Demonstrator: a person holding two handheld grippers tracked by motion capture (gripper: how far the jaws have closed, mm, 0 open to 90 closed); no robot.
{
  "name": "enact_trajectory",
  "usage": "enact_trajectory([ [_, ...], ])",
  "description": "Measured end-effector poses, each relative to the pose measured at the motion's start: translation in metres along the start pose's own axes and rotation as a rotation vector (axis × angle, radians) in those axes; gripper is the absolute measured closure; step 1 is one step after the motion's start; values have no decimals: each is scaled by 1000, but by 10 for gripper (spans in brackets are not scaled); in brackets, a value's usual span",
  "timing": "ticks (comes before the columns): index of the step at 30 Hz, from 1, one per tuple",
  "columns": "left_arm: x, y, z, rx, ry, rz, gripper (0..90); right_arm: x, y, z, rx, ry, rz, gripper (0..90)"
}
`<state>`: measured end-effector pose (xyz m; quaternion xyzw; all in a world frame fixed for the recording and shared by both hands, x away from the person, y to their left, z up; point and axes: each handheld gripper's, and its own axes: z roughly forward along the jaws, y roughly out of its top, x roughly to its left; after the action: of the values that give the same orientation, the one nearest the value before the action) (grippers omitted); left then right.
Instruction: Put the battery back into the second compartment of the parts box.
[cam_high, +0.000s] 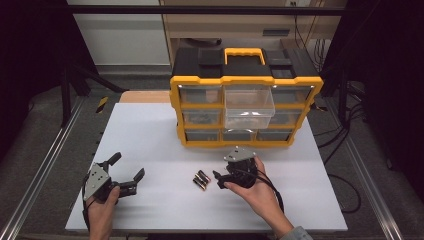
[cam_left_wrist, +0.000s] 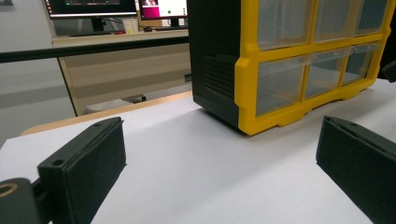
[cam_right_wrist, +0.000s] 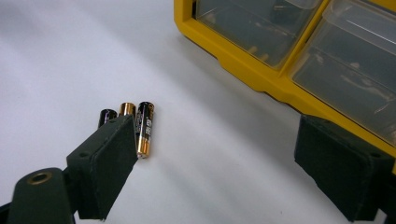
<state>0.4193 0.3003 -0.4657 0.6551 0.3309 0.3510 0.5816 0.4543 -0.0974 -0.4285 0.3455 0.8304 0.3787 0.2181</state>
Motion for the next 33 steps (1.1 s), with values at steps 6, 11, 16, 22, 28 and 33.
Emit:
enact_trajectory([
  [6,0,0,0,0,1,0,11,0,4,2,32,9,0,141],
  [11,0,0,0,0,0,0,11,0,5,6,45,22,-5,150],
  [16,0,0,0,0,0,-1,11,3,7,13,60,36,3,177],
  [22,0,0,0,-1,-1,-1,11,7,9,22,77,67,10,212],
  [28,0,0,0,-1,-2,-2,11,14,9,29,81,73,17,265],
  [33,0,-1,1,3,-8,-4,11,19,9,35,115,78,7,318],
])
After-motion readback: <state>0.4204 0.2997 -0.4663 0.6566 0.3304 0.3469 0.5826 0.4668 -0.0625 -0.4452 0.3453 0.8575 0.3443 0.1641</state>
